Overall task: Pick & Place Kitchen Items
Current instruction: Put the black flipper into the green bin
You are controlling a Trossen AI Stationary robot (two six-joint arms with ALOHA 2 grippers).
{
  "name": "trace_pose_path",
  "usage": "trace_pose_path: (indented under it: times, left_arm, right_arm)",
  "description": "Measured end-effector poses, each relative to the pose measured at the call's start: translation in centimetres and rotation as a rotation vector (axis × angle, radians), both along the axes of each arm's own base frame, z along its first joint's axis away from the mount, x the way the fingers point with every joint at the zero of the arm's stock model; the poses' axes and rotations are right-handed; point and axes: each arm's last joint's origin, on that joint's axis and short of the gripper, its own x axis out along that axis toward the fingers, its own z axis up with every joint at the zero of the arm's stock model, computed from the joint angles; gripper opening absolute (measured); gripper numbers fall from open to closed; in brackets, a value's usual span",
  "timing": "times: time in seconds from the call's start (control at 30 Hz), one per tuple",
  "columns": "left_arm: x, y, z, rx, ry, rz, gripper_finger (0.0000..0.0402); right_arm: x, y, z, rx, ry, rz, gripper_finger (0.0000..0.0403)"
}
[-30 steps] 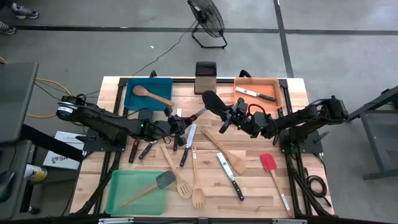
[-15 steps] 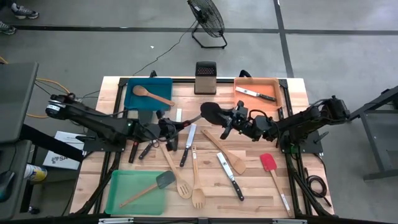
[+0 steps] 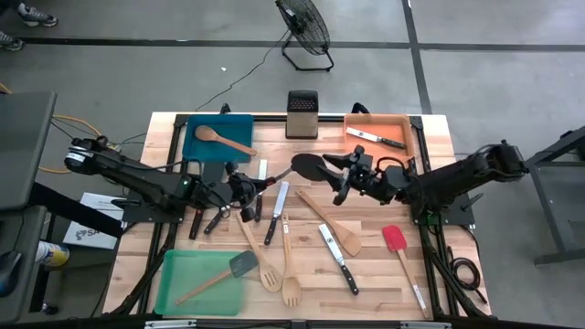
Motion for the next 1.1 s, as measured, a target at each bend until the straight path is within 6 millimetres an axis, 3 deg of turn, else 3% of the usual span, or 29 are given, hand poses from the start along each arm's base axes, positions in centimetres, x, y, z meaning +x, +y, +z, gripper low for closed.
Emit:
trace_pose_path:
  times: [0.43,1.1]
  left_arm:
    - [-2.2,-2.4,1.0,-0.104,-0.028,-0.117,0.0072]
    - [-7.4,-8.4,1.2,-0.385,0.011,-0.389,0.0071]
  right_arm:
    - [-2.6,0.2,0.9,0.081,0.117,0.080,0.0212]
    - [-2.9,1.4,0.4,0.110,0.169,0.132,0.0212]
